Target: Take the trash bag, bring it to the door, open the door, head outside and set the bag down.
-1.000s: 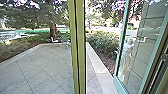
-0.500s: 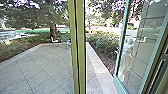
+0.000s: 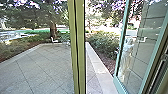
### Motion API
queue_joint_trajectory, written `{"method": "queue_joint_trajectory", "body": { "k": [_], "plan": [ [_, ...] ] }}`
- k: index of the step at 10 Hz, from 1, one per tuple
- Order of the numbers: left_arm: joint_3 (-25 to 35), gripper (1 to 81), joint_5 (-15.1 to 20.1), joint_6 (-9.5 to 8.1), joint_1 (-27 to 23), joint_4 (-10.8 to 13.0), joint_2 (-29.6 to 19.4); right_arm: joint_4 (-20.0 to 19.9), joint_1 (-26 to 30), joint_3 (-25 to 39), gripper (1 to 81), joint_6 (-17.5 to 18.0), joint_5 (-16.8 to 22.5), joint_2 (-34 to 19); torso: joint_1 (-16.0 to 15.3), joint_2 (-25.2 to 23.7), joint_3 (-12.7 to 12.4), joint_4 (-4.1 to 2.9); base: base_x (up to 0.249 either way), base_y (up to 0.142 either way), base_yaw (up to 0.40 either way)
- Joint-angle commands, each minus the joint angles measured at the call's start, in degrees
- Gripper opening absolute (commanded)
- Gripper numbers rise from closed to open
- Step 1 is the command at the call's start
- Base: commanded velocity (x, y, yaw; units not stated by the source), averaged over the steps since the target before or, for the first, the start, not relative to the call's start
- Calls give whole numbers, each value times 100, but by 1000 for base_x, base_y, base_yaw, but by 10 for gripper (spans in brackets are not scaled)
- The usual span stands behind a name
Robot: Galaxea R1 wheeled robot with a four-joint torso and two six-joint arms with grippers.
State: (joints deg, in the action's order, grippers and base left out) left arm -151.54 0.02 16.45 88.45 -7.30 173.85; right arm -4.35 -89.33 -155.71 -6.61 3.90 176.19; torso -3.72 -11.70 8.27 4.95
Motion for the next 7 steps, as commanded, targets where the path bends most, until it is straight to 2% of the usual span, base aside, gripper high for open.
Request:
{"method": "queue_joint_trajectory", "body": {
  "k": [1, 7],
  "plan": [
    [46, 10, 314, 8, -280, -8, 27, 66, 262, 15, 811, -60, 357, 85, 0, 0, 0, 0, 0, -85, 0],
    [54, 10, 305, 34, -280, 0, 19, 58, 253, -55, 811, -60, 357, 85, 2, -2, 0, 0, 0, -85, 0]
  ]
}}
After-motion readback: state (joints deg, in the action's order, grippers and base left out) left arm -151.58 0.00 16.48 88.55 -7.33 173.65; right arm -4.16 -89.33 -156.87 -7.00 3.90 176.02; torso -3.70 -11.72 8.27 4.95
